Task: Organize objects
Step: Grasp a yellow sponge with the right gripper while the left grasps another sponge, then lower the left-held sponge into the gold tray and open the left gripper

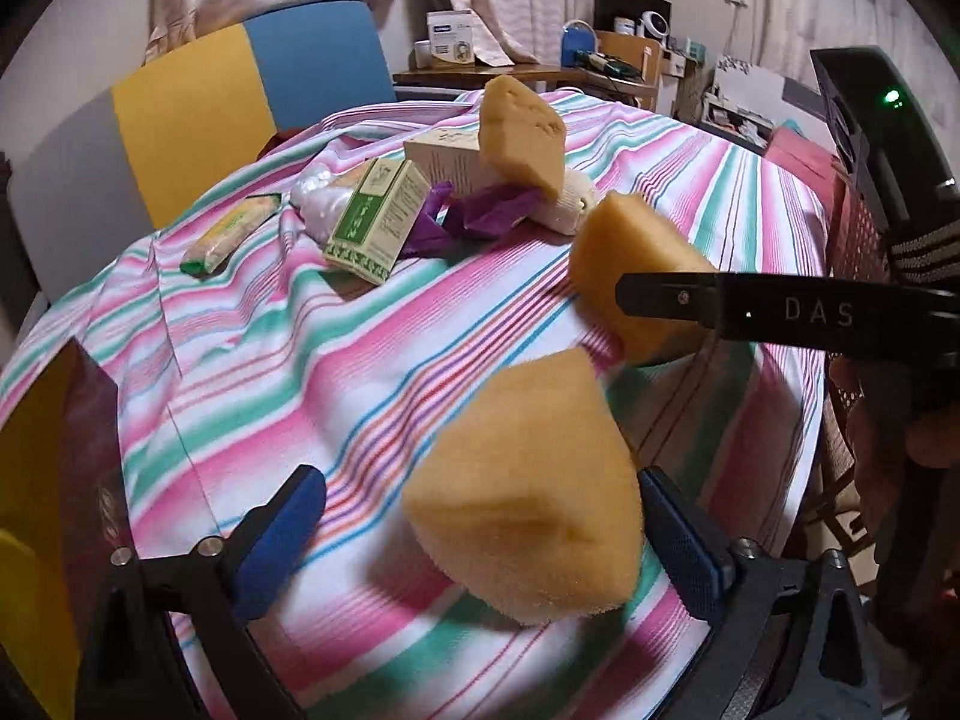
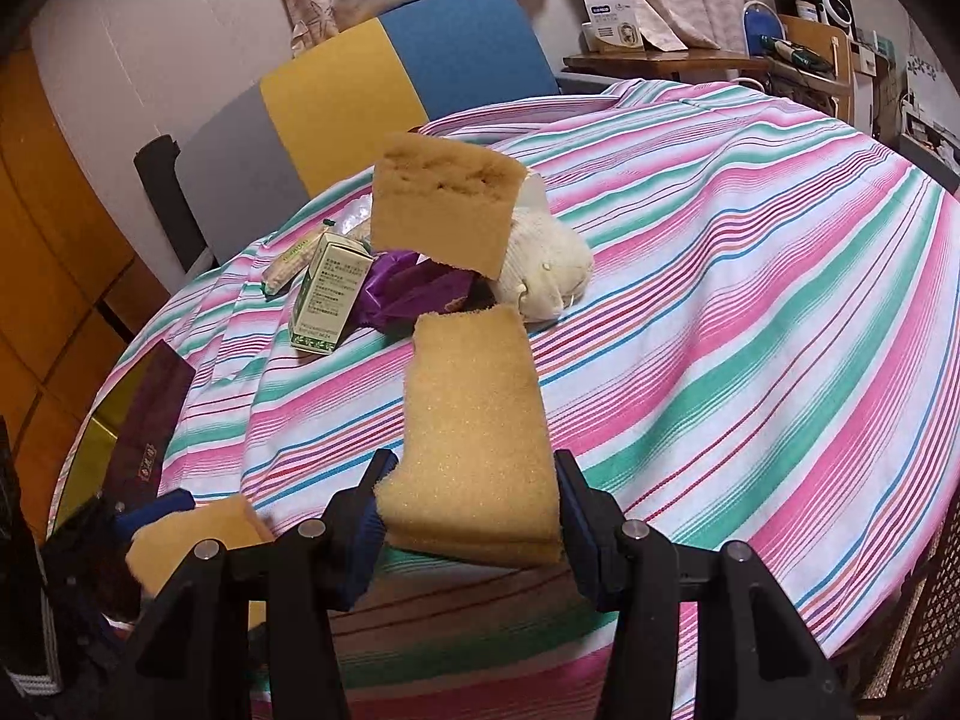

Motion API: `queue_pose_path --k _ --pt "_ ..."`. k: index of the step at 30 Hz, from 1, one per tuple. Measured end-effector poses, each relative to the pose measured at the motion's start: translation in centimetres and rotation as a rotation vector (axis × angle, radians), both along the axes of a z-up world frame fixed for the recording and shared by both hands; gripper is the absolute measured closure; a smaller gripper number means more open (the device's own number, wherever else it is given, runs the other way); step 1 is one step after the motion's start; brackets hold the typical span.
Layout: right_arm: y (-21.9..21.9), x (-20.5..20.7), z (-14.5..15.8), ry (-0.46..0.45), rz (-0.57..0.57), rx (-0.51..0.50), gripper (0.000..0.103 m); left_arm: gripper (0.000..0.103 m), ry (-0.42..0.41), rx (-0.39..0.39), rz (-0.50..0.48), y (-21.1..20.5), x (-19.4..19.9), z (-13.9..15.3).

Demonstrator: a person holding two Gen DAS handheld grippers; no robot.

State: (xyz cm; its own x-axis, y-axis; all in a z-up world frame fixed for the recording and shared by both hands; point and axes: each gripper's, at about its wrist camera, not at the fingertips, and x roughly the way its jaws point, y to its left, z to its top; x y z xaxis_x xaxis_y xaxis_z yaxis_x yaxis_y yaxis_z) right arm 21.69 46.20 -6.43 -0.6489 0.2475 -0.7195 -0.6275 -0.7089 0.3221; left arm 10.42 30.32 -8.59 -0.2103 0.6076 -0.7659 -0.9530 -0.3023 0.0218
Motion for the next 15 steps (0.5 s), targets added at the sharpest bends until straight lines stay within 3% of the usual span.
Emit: queue_pose_path --k 2,7,15 --pt "-0.1 0.0 0.0 -0.002 0.001 0.004 0.051 0.022 -0.011 0.003 0.002 -0.2 0.3 -0.3" --pt "-0.2 -0.1 0.0 -0.008 -0.004 0.013 0.051 0.046 -0.015 0.030 0.013 -0.8 1.6 -0.2" --pt "-0.8 -0.6 0.0 -0.047 -0.009 0.052 0.051 0.054 -0.082 0.098 0.106 -3.2 1.3 1.2"
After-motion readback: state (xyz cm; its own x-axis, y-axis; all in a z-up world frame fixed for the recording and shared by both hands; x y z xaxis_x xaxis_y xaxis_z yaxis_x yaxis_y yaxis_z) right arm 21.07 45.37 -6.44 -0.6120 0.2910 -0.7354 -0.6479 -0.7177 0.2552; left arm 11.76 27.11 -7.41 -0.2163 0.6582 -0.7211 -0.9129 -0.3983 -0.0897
